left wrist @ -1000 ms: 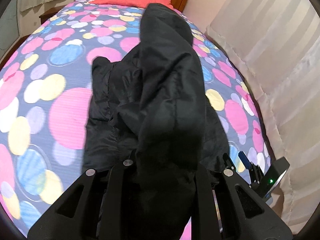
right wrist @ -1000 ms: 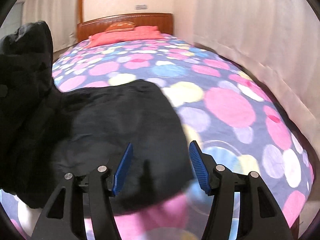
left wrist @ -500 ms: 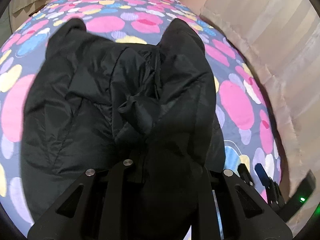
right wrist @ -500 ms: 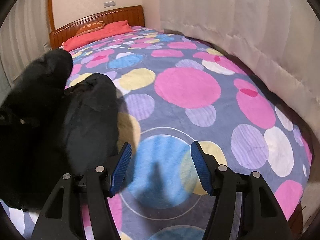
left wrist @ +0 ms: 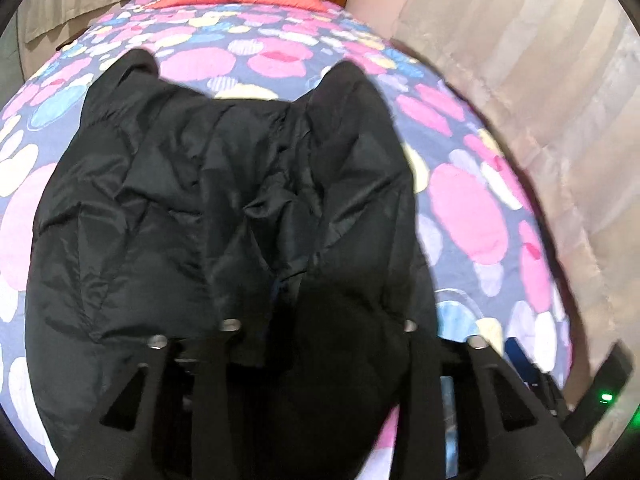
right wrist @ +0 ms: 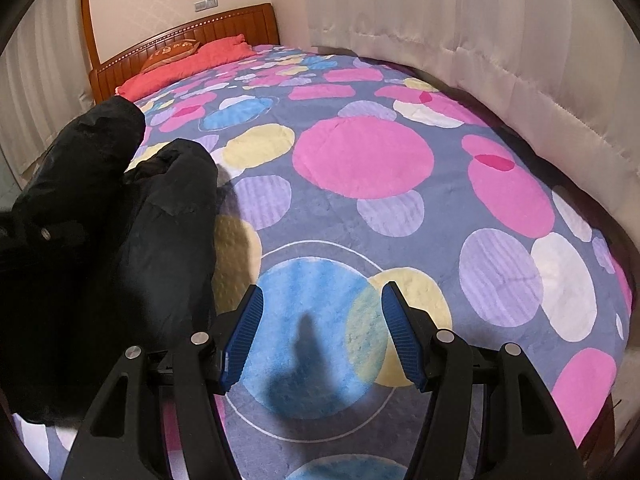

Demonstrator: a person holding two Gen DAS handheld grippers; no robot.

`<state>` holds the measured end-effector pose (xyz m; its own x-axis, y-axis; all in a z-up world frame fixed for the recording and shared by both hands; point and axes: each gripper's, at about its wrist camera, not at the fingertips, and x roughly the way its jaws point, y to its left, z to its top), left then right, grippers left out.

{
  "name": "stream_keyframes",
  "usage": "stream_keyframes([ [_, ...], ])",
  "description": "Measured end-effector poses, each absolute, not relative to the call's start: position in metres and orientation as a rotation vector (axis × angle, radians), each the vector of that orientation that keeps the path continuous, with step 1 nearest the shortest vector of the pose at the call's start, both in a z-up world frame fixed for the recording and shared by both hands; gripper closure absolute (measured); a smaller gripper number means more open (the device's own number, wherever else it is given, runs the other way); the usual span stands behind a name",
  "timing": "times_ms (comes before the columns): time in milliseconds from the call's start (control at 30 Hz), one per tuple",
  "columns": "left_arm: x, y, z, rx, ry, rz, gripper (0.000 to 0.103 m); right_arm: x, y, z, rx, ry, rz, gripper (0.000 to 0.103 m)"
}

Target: Fold large clothes

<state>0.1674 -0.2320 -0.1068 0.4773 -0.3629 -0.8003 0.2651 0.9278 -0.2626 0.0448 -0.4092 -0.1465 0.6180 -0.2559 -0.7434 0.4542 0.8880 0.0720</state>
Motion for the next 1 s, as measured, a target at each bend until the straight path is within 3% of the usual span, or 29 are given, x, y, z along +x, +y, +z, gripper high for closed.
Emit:
stream_keyframes([
  [67, 0.163, -0.229, -0.1, -0.122, 0.993, -0.403, 0.054, 0.044, -0.41, -0.146, 0.262, 0.809, -0.419, 0.042],
  [133, 0.157, -0.228, -0.09, -0.172, 0.994, -0.459, 0.041, 0.043, -0.41, -0.145, 0.259, 0.81, -0.423, 0.042],
  [433, 0.123, -0.182, -0.044, -0.117, 0.807, -0.458, 0.032, 0.042, -0.393, -0.122, 0.243, 0.775, -0.395, 0.042],
  [767, 0.138, -0.046, -0.074, -0.19, 0.827, -0.215, 0.025, 0.067, -0.344, -0.076, 0.237, 0.697, -0.259, 0.041],
  [867, 0.14, -0.014, -0.083, -0.243, 0.849, -0.173, 0.025, 0.08, -0.324, -0.067, 0.227, 0.691, -0.213, 0.034],
  [1000, 0.142, 0.005, -0.096, -0.308, 0.877, -0.17, 0.025, 0.097, -0.299, -0.068, 0.191, 0.715, -0.184, 0.033],
])
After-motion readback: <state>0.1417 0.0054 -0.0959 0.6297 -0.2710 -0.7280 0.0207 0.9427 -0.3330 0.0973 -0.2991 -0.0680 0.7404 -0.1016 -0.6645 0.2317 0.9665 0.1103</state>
